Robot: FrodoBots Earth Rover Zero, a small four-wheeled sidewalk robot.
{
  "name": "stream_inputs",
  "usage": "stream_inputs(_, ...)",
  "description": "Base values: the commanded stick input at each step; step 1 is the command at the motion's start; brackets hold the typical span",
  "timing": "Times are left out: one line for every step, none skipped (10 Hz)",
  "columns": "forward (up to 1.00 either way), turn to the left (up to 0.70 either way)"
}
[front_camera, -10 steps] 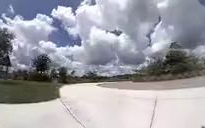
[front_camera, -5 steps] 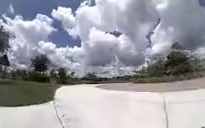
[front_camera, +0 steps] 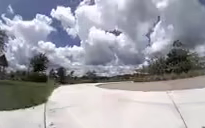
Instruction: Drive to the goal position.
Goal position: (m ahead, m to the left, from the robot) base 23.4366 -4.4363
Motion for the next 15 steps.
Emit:
stream_inputs(0.7, 0.0)
stream_inputs(0.7, 0.0)
stream_inputs(0.7, 0.0)
stream_inputs(0.7, 0.0)
stream_inputs(0.7, 0.0)
stream_inputs(0.7, 0.0)
stream_inputs(0.7, 0.0)
stream_inputs(0.7, 0.0)
stream_inputs(0.7, 0.0)
stream_inputs(0.7, 0.0)
stream_inputs(0.7, 0.0)
stream_inputs(0.7, 0.0)
stream_inputs(0.7, 0.0)
stream_inputs(0.7, 0.0)
stream_inputs(0.7, 0.0)
